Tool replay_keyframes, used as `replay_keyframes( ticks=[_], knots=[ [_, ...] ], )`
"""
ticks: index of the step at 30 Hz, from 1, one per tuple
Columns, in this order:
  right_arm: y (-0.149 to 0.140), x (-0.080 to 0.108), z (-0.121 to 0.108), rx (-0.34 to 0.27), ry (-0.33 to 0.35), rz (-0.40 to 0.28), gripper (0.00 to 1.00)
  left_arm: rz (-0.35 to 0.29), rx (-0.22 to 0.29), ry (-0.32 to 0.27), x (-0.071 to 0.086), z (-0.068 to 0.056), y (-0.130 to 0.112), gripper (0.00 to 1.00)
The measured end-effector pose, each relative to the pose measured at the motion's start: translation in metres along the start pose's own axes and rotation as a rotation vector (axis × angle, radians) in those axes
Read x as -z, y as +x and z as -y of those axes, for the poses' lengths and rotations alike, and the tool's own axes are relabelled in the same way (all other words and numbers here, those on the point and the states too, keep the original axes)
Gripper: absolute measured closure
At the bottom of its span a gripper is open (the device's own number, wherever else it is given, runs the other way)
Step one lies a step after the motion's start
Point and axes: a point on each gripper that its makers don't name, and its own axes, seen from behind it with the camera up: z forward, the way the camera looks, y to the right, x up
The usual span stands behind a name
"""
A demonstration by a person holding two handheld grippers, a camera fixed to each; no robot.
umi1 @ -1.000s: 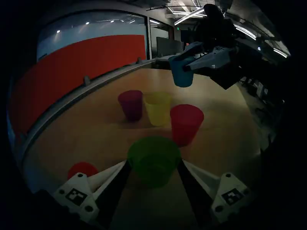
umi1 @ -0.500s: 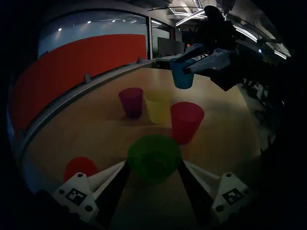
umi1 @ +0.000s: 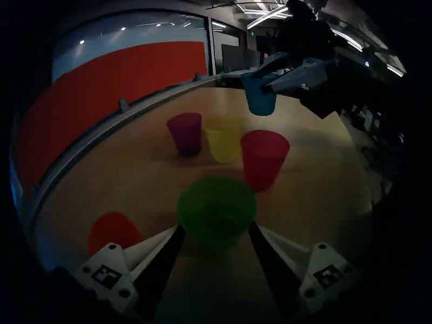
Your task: Pour water
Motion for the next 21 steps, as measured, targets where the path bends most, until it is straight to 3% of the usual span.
replay_keyframes(
  ticks=[21],
  knots=[
    [-0.053,-0.026,0.016,-0.057,0.038,0.075,0.07,0.002,0.059,0.036,0.046,-0.002,-0.019,0.13]
  ],
)
